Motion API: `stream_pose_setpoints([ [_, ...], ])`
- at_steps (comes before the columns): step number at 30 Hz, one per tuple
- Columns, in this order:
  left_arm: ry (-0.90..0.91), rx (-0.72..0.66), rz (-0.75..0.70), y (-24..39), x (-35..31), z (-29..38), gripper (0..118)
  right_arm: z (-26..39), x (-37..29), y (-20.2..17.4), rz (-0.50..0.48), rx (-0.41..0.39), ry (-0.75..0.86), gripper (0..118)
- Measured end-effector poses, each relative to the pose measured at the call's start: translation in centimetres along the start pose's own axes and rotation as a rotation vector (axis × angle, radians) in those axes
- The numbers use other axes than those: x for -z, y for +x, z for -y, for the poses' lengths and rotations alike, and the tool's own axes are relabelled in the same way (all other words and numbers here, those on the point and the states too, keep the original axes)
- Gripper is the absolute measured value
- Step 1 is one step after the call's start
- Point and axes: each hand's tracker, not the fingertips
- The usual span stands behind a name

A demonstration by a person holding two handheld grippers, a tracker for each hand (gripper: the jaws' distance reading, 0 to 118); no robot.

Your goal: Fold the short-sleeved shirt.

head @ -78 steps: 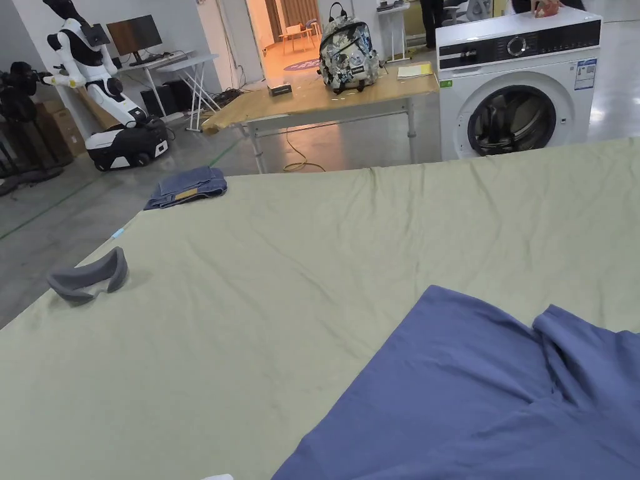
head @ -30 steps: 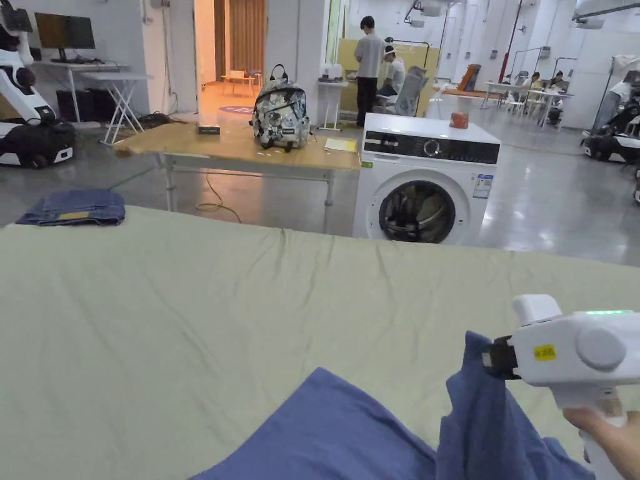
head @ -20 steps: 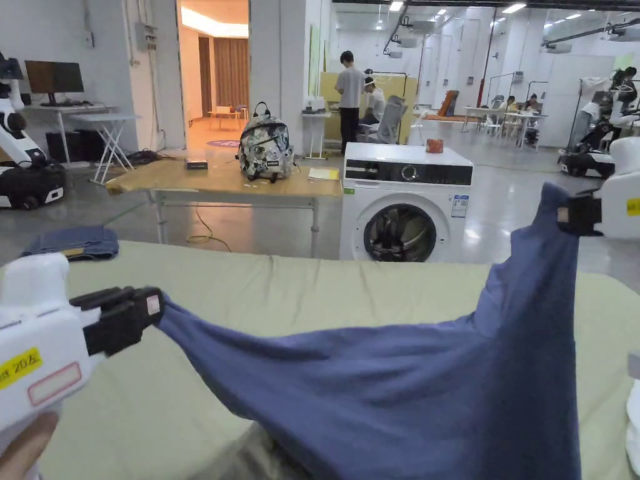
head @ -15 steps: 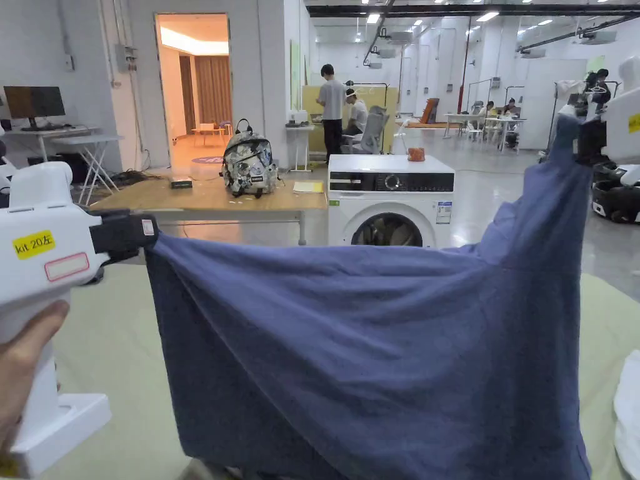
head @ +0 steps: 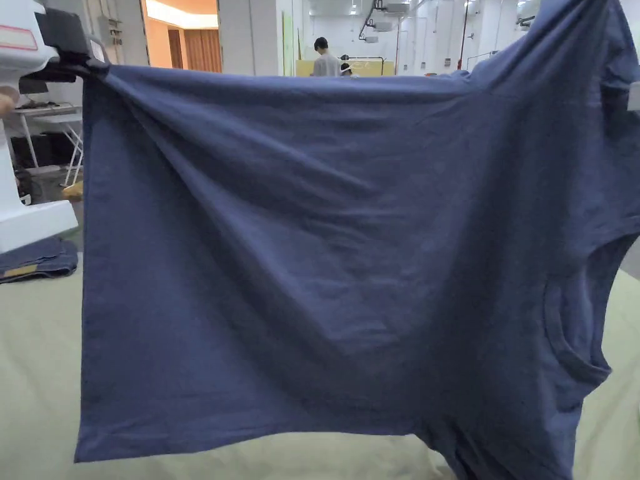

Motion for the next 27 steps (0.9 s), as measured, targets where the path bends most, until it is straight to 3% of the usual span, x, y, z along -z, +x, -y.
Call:
stream_pose_setpoints([
  [12, 0.024, 0.063, -0.057, -0.9, 5.9, 1.1, 0, -3.7, 4.8, -4.6, 0.017, -0.038, 0.118, 0],
  [15, -0.005, 0.038, -0.042, -1.0, 6.0, 3.5, 0, -1.3, 5.4, -4.8, -0.015, -0.041, 0.085, 0],
  [20, -0.086, 0.069, -0.037, -1.6, 5.6, 9.1, 0, 5.8, 4.4, -3.8, -0.081, 0.034, -0.005, 0],
  [24, -0.14, 0.01, -0.01, -3.0, 3.6, 13.4, 0, 11.4, 1.5, -2.9, -0.1, 0.011, -0.067, 0],
  [27, -0.158, 0.024, 0.004, -3.2, 0.6, 16.3, 0, 15.0, -2.0, -1.4, -0.143, 0.04, -0.117, 0],
])
